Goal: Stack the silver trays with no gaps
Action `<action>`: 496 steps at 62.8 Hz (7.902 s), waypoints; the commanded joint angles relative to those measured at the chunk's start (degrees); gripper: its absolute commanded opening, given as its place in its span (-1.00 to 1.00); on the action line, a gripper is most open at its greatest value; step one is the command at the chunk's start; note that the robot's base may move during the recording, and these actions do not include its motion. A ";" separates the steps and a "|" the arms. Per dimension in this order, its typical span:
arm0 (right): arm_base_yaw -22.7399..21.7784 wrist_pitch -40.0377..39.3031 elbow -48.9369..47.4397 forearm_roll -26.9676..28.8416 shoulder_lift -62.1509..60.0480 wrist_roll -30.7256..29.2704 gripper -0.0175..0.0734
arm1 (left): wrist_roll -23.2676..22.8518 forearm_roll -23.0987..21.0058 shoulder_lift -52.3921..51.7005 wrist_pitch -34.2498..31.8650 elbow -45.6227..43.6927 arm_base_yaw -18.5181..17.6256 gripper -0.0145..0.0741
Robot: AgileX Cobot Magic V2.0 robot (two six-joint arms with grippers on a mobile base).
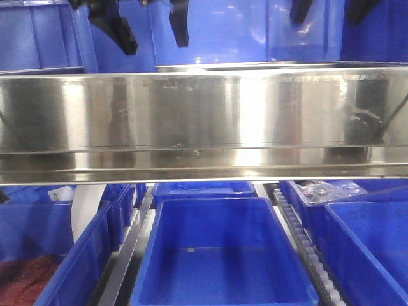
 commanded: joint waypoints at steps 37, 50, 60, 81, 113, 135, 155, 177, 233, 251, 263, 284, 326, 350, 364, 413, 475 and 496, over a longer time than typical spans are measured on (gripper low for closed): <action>-0.08 -5.28 -2.11 -0.48 4.53 0.05 0.73 | -0.78 -0.73 0.99 -4.92 -2.18 0.45 0.23; -0.08 -5.42 -2.04 -0.48 4.54 0.00 0.73 | -0.78 -0.89 1.63 -3.90 -2.18 0.45 0.23; -0.08 -5.43 -2.04 0.06 4.54 0.00 0.60 | -0.78 -1.01 2.23 -2.39 -2.18 0.45 0.23; -0.08 -3.31 -2.04 0.26 4.54 0.00 -0.50 | -0.78 -1.13 2.27 -1.99 -2.18 0.45 -0.42; -0.08 -1.18 -2.04 0.26 -1.27 0.04 -0.49 | 1.83 0.69 2.06 10.15 -10.52 0.45 -0.76; 1.53 4.40 -1.98 0.01 -9.41 1.51 -0.49 | 4.68 6.22 -3.20 17.24 -14.38 -0.94 -0.76; 8.17 6.79 -1.20 -5.63 -13.49 7.62 -0.49 | 7.83 5.84 -9.05 18.69 -12.09 -1.23 -0.76; 14.99 8.91 -1.20 -10.33 -15.51 12.23 -0.49 | 8.61 6.91 -17.35 18.78 -1.82 -1.23 -0.76; 18.27 13.65 4.30 -9.98 -19.74 13.94 -0.48 | 8.50 2.81 -29.72 18.78 11.94 -1.23 -0.76; 18.27 11.74 6.62 -9.98 -19.74 13.94 -0.48 | 8.50 2.47 -29.60 18.78 13.23 -1.23 -0.76; 18.27 11.79 6.62 -9.98 -19.74 13.94 -0.48 | 8.50 2.33 -29.60 18.78 13.23 -1.23 -0.76; 18.22 12.69 6.62 -9.98 -19.74 13.94 -0.48 | 8.50 2.10 -29.60 18.78 13.23 -1.23 -0.76; 18.22 12.68 6.62 -9.98 -19.63 13.94 -0.48 | 8.50 2.10 -29.60 18.27 13.23 -1.23 -0.76; 18.22 12.68 6.62 -9.98 -19.63 13.94 -0.48 | 8.50 2.10 -29.60 18.27 13.23 -1.23 -0.76; 18.22 12.68 6.62 -9.98 -19.63 13.94 -0.48 | 8.50 2.10 -29.60 18.27 13.23 -1.23 -0.76; 18.22 12.68 6.62 -9.98 -19.63 13.94 -0.48 | 8.50 2.06 -29.60 18.27 13.23 -1.23 -0.77; 18.22 12.68 6.62 -9.98 -19.63 13.94 -0.48 | 8.50 1.66 -29.60 18.17 13.10 -1.23 -0.77; 18.22 12.68 6.62 -9.98 -19.63 13.94 -0.48 | 8.50 1.66 -29.60 18.17 13.00 -1.23 -0.77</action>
